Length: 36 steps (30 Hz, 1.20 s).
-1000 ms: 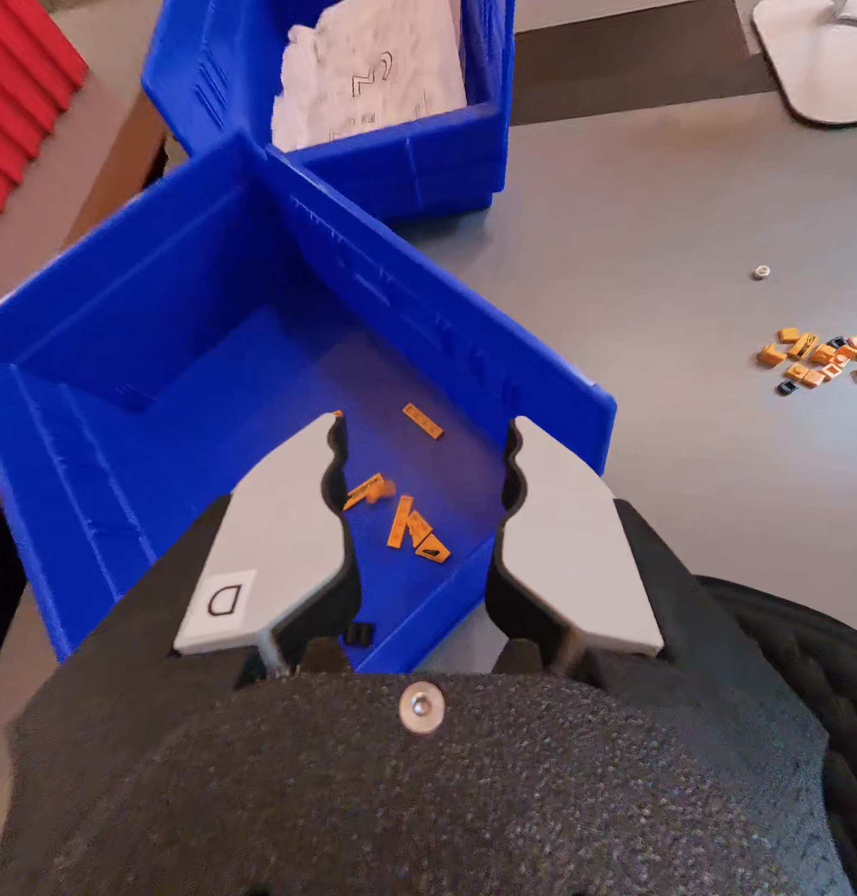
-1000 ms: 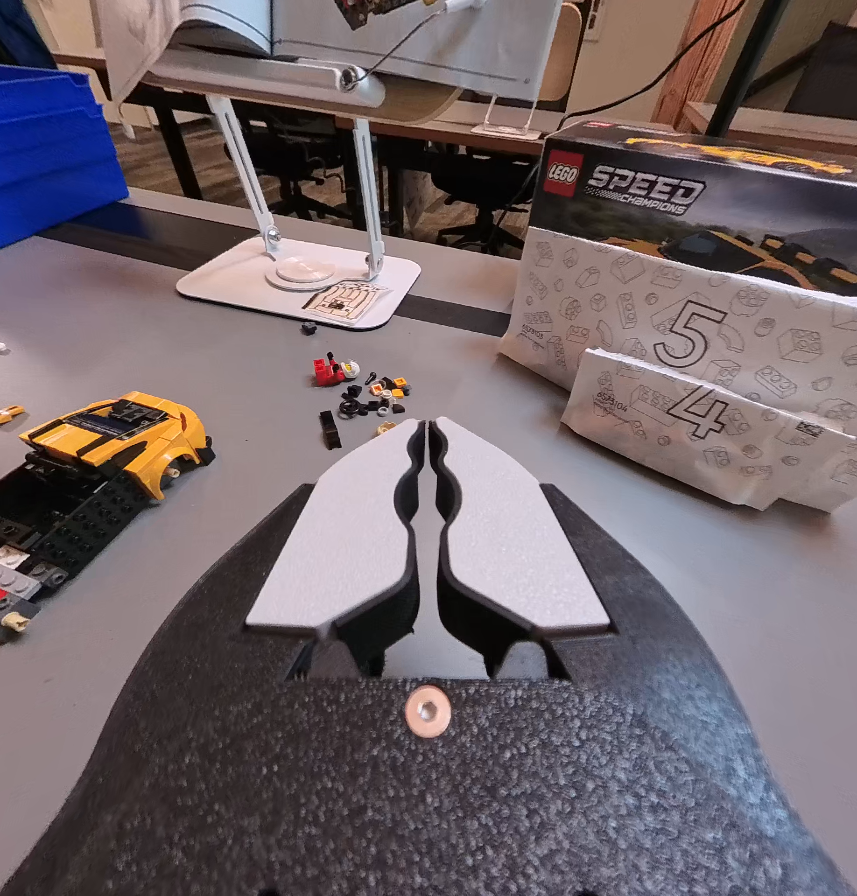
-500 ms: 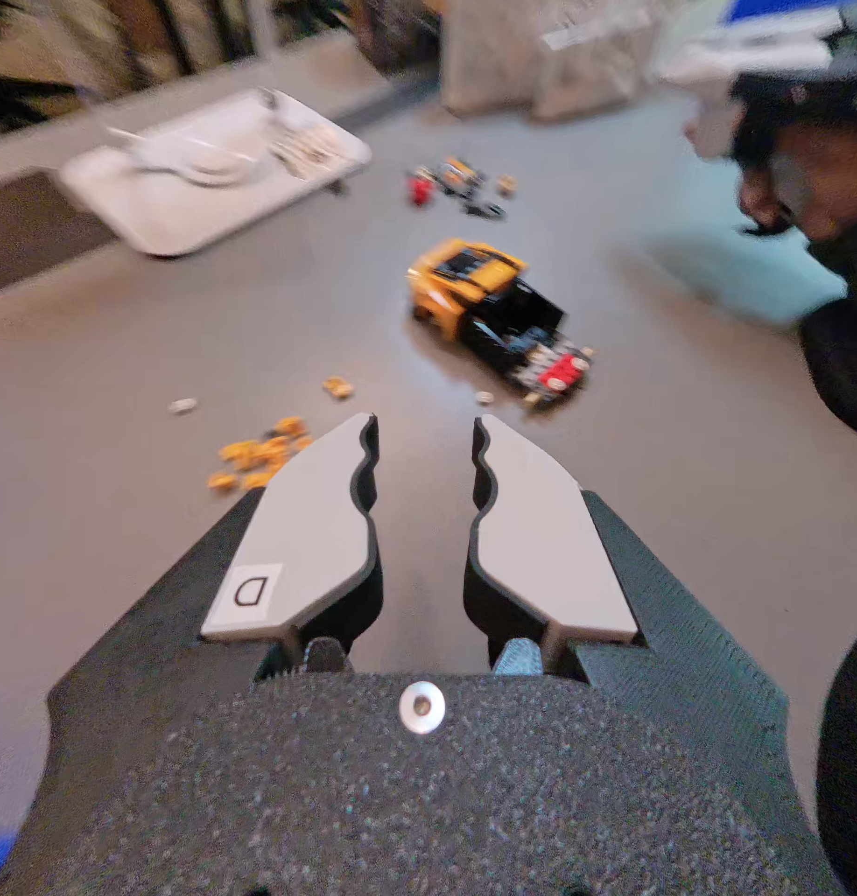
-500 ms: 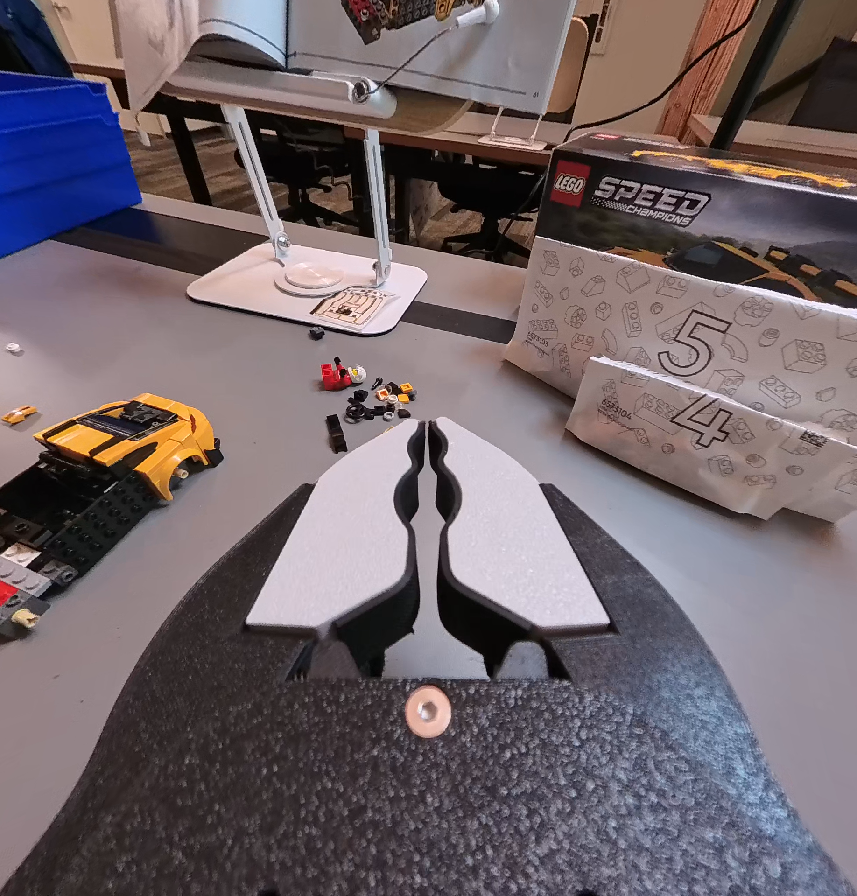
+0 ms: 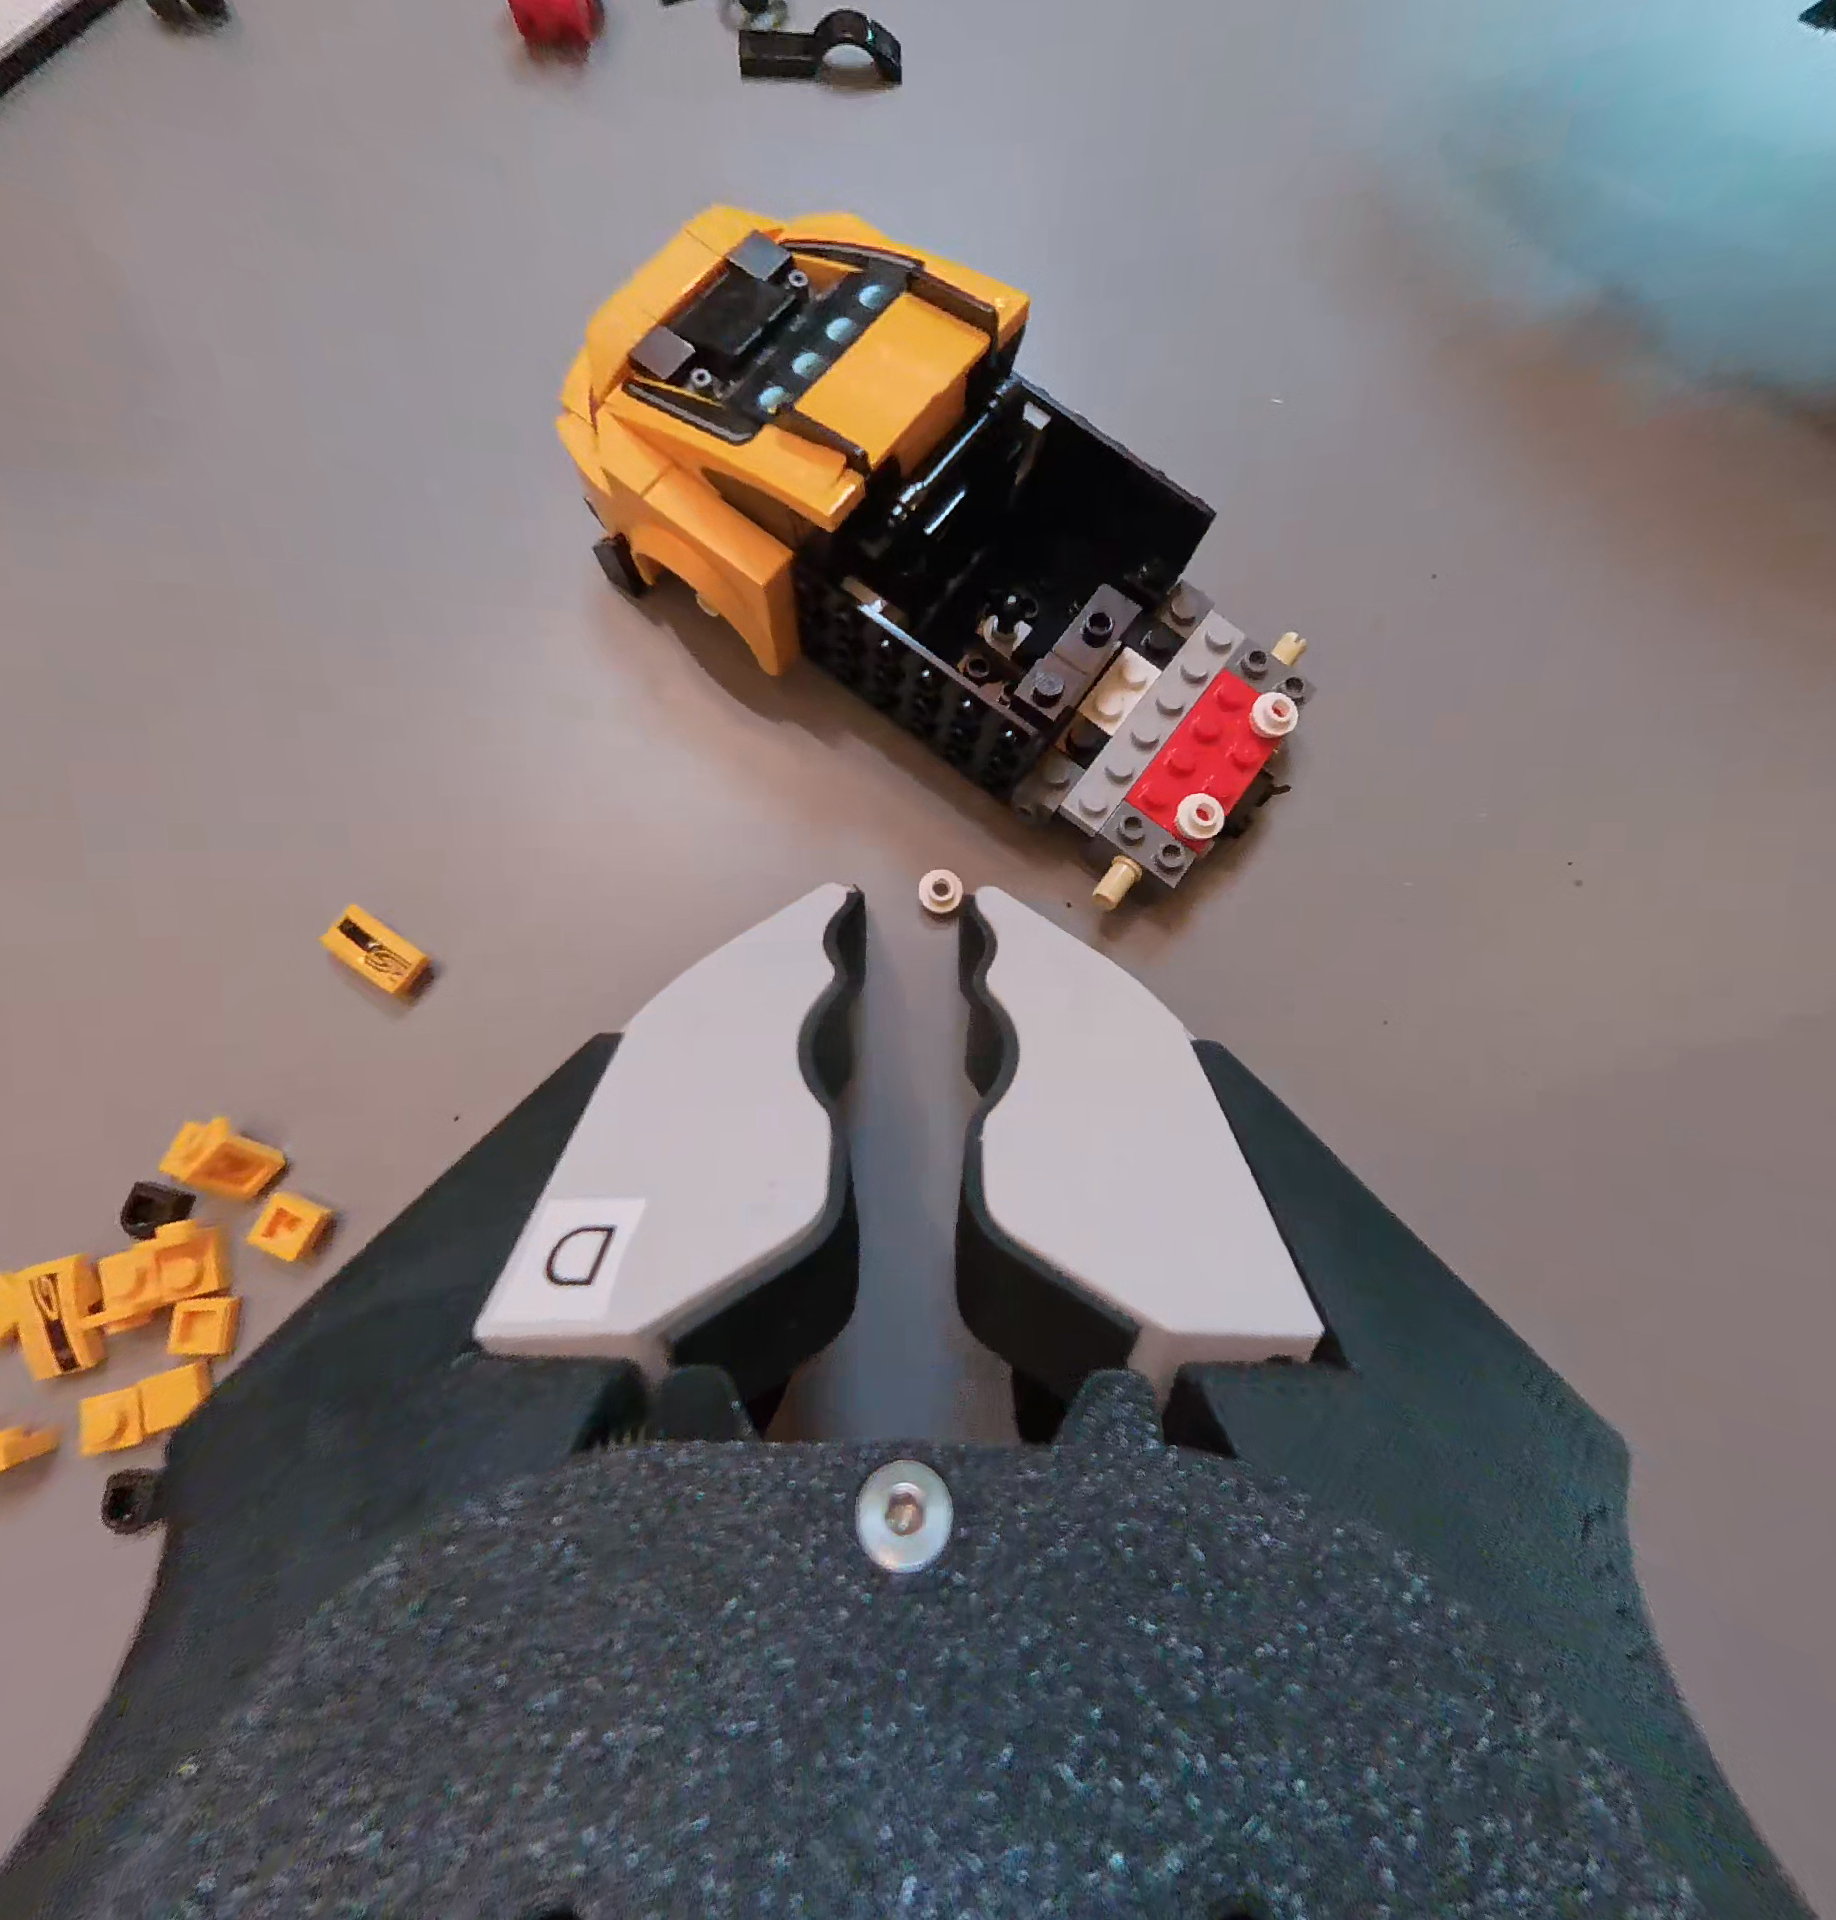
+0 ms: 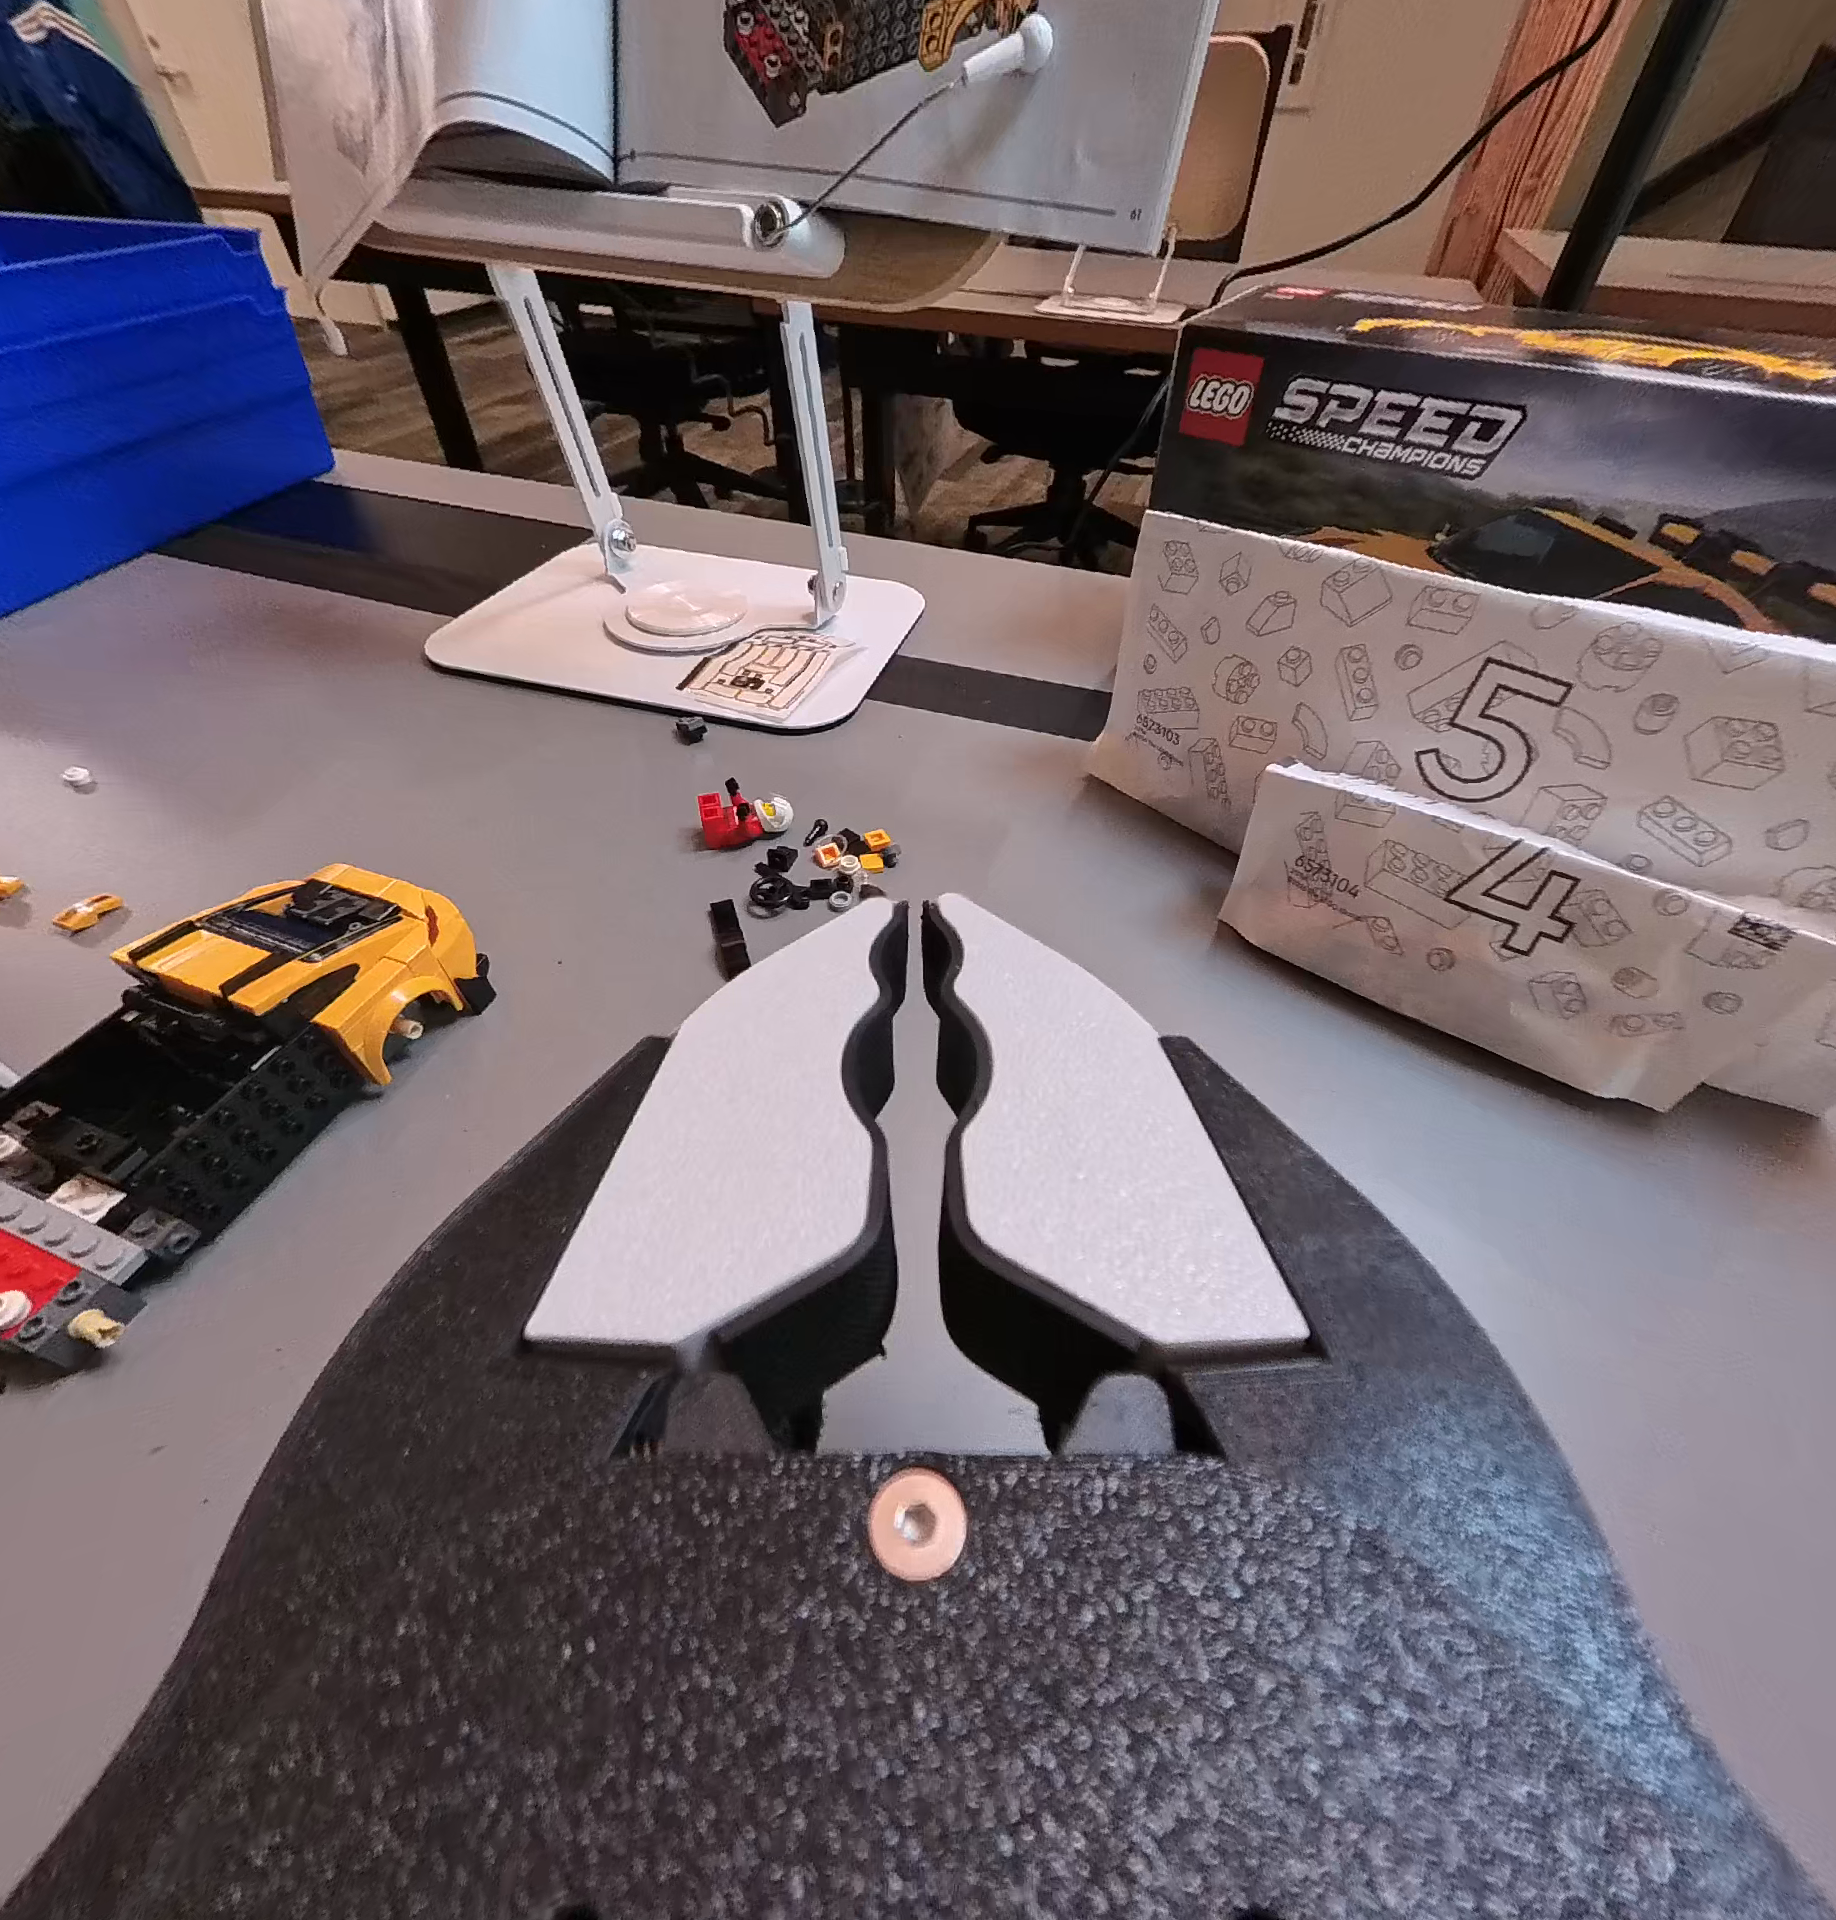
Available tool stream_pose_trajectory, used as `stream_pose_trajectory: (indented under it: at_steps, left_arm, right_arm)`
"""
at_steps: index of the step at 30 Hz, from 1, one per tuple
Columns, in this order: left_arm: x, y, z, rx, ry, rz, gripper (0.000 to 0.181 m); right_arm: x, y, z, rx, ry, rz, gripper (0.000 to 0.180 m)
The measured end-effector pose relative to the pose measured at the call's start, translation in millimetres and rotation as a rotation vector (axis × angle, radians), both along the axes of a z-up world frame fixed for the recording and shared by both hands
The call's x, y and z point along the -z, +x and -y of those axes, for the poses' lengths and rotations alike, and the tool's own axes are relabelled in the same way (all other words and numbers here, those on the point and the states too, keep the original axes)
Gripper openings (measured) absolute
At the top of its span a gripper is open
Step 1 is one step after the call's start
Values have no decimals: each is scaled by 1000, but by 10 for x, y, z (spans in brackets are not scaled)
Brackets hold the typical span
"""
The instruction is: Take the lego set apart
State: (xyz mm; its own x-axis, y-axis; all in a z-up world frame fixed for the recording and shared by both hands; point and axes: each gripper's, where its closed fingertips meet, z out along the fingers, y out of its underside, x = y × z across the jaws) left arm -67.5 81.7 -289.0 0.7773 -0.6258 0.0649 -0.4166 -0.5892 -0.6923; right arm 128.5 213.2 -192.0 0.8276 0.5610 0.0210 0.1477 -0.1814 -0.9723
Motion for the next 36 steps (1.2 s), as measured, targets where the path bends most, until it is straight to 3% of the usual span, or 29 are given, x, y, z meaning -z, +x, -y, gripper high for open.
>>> stream_pose_trajectory:
  at_steps: [3, 10, 15, 19, 24, 36]
  left_arm:
    - [0, 24, -11, 19, 14, 14, 8]
    - [-24, -33, -28, 55, 74, -61, 6]
    - [-358, -791, -269, -171, 193, -120, 7]
    - [-347, -1267, -326, -309, 98, 6, 7]
    - [-247, -1348, -314, -332, 0, 129, 18]
    - [-118, -1322, -148, -239, -41, 63, 44]
  right_arm:
    - [13, -15, 3, -8, -6, 0, 2]
    - [3, -8, 7, -8, -3, -1, 2]
    - [4, 1, 4, -6, -5, -4, 2]
    - [33, -25, 5, -18, -15, -1, 2]
    - [33, -7, -2, -12, -15, -3, 2]
    - [54, -20, 0, -21, -26, -5, 2]
